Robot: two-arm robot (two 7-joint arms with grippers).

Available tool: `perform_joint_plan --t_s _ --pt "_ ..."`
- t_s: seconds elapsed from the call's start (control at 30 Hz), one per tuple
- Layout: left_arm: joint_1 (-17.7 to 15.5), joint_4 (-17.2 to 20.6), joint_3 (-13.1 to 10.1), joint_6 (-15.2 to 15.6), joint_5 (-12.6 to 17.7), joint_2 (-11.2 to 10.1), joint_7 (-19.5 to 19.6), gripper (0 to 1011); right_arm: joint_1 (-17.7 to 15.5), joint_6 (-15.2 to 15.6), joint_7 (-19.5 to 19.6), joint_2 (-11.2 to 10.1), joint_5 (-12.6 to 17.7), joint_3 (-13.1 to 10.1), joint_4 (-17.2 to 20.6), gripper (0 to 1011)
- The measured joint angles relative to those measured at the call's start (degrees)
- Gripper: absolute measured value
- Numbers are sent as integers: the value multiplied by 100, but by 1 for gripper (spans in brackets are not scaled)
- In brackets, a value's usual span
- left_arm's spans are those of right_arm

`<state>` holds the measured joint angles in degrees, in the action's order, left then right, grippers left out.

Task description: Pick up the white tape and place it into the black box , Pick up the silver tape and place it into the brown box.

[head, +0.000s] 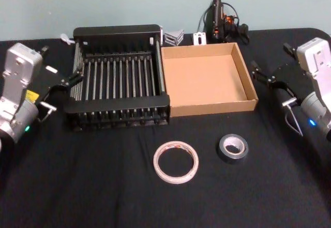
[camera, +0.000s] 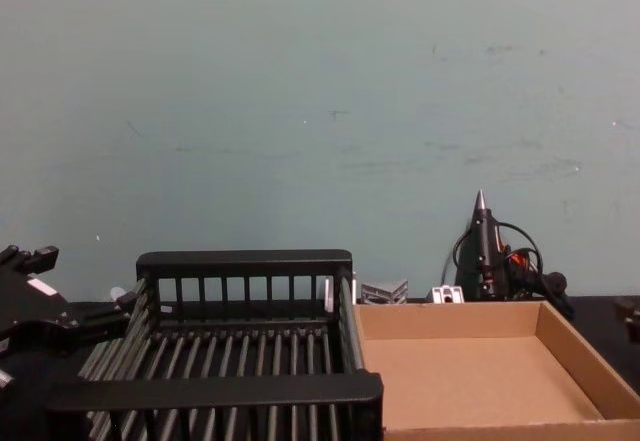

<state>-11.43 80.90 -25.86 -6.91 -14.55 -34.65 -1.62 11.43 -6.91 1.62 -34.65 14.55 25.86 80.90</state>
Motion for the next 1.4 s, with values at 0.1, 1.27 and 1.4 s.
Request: perform_joint_plan --t_s 0.1,1.27,1.4 --pt "0 0 0 0 0 0 0 1001 0 0 0 0 0 0 0 1003" --pt "0 0 0 0 0 0 0 1001 0 0 0 0 0 0 0 1003" --pt "0 0 0 0 0 0 0 1001 0 0 0 1 0 0 0 1003"
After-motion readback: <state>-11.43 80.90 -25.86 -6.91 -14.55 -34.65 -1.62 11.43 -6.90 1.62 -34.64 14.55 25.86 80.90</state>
